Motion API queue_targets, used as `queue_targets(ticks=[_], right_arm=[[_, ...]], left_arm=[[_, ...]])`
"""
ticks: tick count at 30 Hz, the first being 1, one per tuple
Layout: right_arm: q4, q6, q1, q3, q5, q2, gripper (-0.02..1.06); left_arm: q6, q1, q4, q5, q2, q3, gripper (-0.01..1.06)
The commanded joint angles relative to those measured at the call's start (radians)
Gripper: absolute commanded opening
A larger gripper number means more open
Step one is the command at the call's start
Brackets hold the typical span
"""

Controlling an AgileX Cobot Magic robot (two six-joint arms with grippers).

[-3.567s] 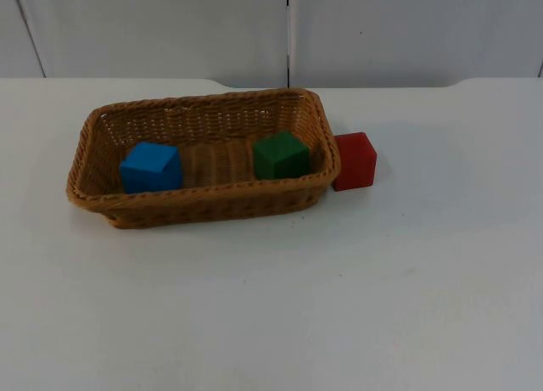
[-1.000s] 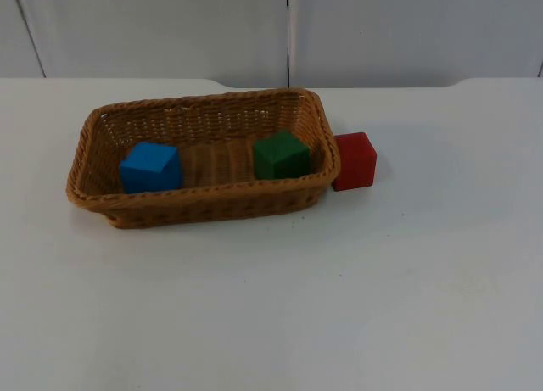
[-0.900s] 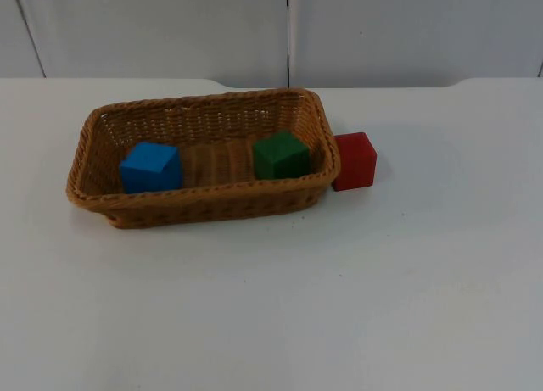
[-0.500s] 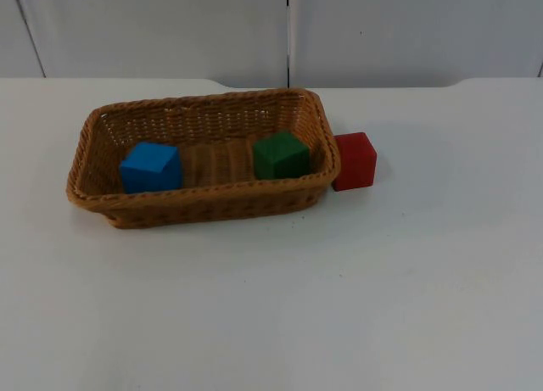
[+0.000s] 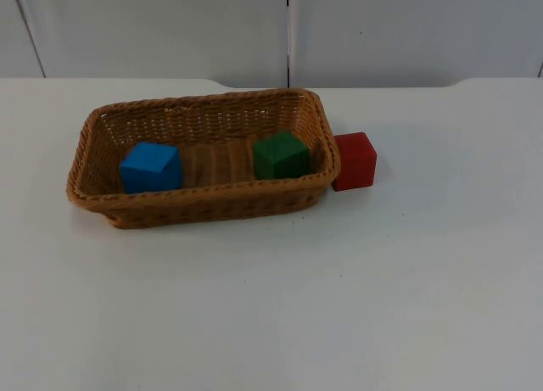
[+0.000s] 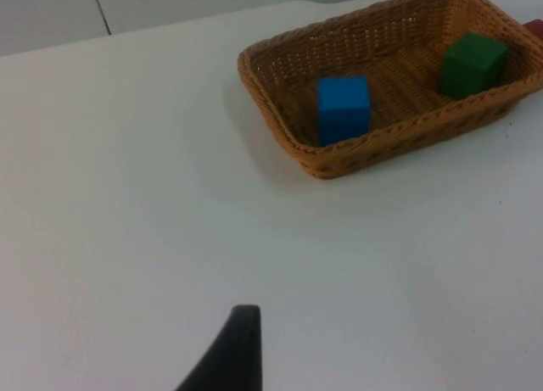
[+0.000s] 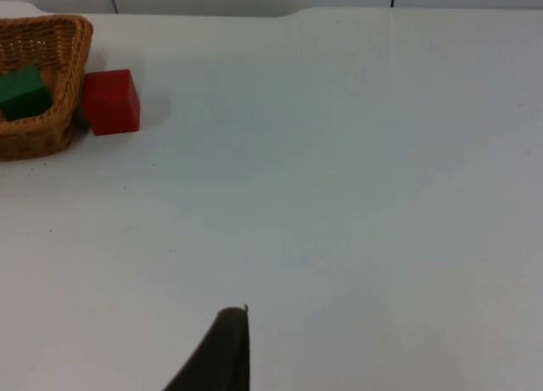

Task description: Pick up one cube with each hand and place exactly two cubes into the same basket, leaving the remaining cube outside.

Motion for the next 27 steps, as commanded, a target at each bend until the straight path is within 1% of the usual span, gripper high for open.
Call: queue_targets(ticks=[1, 4, 20, 25, 27], right_arm=[[0.004, -0.001, -0.013, 0.003, -0.007, -0.002, 1.05], [0.004, -0.001, -0.032, 0.003, -0.007, -0.002, 1.05], [0.004, -0.001, -0.034, 0.003, -0.007, -0.002, 1.05], [0.004, -0.001, -0.034, 0.003, -0.007, -0.002, 1.05], [0.004, -0.001, -0.034, 0.003, -0.007, -0.002, 1.05]], left_arm=[[-0.008, 0.002, 0.005, -0.002, -0.004, 0.005, 1.05], [-0.008, 0.002, 0.005, -0.002, -0.004, 0.005, 1.05], [-0.008, 0.002, 0.005, -0.002, -0.004, 0.005, 1.05], [-0.008, 0.037, 0.005, -0.002, -0.004, 0.005, 1.05], [-0.008, 0.066, 0.005, -0.002, -0.004, 0.005, 1.05]])
